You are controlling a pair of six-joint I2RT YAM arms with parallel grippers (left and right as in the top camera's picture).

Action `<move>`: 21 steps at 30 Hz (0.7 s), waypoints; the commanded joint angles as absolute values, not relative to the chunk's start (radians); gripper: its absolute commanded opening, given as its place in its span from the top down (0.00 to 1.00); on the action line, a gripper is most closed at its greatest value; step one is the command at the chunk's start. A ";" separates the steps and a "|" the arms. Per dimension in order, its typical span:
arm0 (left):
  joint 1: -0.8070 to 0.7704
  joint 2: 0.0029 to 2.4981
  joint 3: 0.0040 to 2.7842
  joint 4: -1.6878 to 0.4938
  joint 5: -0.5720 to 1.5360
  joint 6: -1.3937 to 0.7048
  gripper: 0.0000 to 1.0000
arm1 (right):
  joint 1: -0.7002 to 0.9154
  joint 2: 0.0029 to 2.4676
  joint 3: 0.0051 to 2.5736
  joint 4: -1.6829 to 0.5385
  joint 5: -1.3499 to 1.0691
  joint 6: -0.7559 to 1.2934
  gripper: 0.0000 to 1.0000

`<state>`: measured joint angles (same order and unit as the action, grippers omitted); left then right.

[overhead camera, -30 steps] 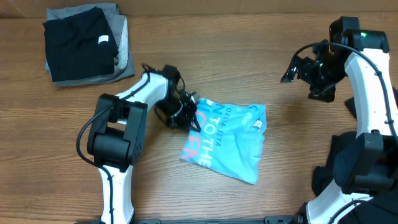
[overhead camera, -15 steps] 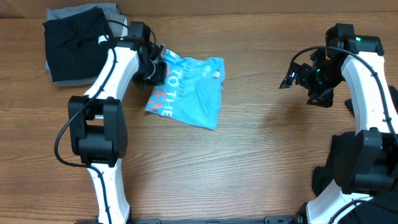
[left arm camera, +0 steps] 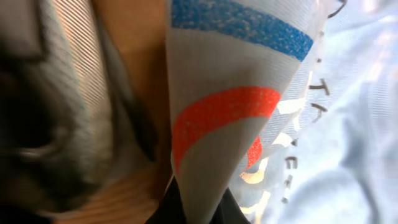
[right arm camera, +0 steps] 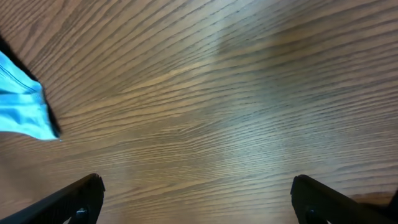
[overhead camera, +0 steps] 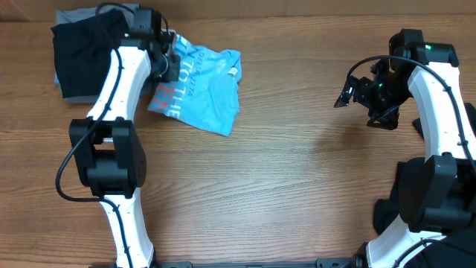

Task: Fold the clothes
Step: 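Carry the folded blue shirt with the left gripper toward the dark stack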

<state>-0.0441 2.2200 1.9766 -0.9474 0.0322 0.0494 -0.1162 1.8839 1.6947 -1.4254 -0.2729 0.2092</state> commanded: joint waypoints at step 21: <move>0.086 2.227 2.164 -0.906 -0.115 0.039 0.96 | -0.113 1.879 1.689 -1.423 -0.271 0.213 0.00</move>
